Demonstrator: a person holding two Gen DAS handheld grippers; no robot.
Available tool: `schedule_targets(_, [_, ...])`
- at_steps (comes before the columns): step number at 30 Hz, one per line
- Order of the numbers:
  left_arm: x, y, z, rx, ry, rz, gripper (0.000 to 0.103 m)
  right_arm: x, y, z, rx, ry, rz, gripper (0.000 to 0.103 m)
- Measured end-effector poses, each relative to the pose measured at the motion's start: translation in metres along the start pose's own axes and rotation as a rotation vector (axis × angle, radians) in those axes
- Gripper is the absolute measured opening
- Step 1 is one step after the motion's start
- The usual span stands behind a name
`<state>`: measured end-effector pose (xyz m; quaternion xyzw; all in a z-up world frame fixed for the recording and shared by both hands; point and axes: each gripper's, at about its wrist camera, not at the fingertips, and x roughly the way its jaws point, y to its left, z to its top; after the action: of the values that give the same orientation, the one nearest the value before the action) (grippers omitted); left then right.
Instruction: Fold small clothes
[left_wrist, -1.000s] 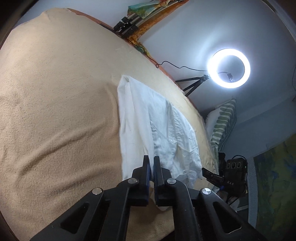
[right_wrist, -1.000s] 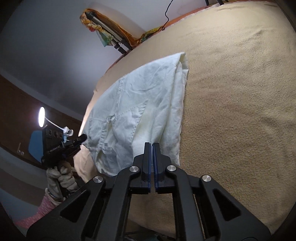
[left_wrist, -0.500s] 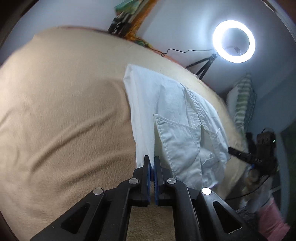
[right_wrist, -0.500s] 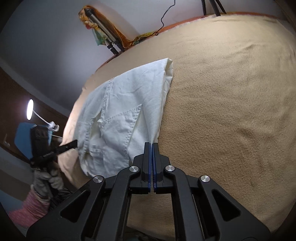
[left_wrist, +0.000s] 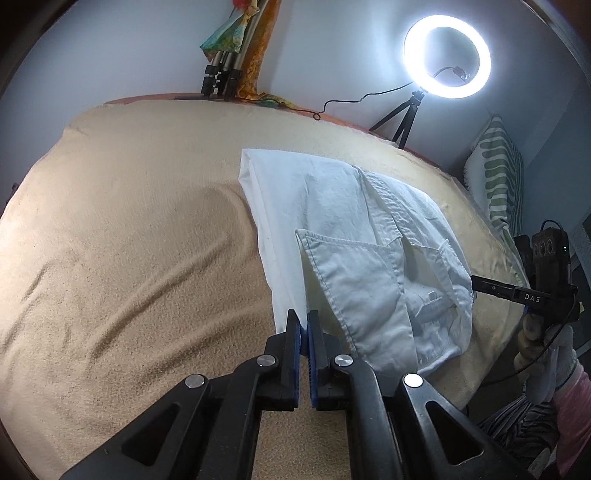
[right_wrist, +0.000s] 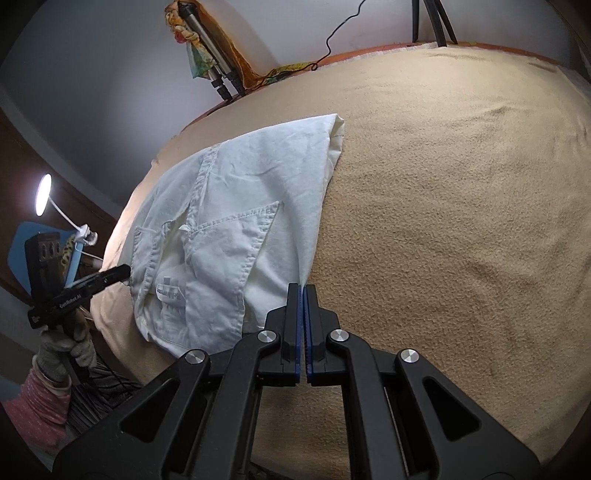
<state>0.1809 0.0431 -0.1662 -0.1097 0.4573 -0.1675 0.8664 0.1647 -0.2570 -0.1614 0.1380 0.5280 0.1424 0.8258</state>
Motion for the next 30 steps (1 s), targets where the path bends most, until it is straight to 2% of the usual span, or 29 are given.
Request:
schedule_targets(10, [-0.020, -0.006, -0.005, 0.096, -0.073, 0.127, 0.004, -0.024, -0.006, 0.002, -0.007, -0.069, -0.030, 0.003])
schedule_targets(16, [-0.031, 0.000, 0.002, 0.095, -0.111, 0.155, 0.005, -0.037, 0.001, 0.010, -0.039, -0.128, -0.055, 0.003])
schedule_targets(18, [-0.033, 0.003, 0.008, 0.076, -0.113, 0.139, 0.011, -0.036, 0.005, 0.014, -0.060, -0.138, -0.072, 0.003])
schedule_targets(20, [-0.035, 0.002, 0.016, 0.072, -0.117, 0.122, 0.021, -0.035, 0.011, 0.020, -0.081, -0.158, -0.079, 0.003])
schedule_targets(22, [-0.036, -0.002, 0.025, 0.081, -0.126, 0.119, 0.023, -0.034, 0.016, 0.028, -0.093, -0.183, -0.071, 0.003])
schedule_targets(25, [-0.036, -0.009, 0.043, 0.098, -0.144, 0.098, 0.032, -0.033, 0.023, 0.041, -0.104, -0.227, -0.041, 0.003])
schedule_targets(26, [-0.035, -0.011, 0.049, 0.097, -0.143, 0.078, 0.033, -0.032, 0.024, 0.047, -0.100, -0.239, -0.033, 0.005])
schedule_targets(28, [-0.030, -0.010, 0.063, 0.067, -0.140, 0.010, 0.033, -0.026, 0.027, 0.058, -0.094, -0.231, -0.024, 0.021])
schedule_targets(29, [-0.026, -0.009, 0.071, 0.045, -0.136, -0.005, 0.033, -0.022, 0.029, 0.063, -0.094, -0.219, -0.021, 0.032])
schedule_targets(30, [-0.023, -0.009, 0.076, 0.038, -0.133, -0.004, 0.033, -0.018, 0.032, 0.067, -0.098, -0.210, -0.017, 0.032])
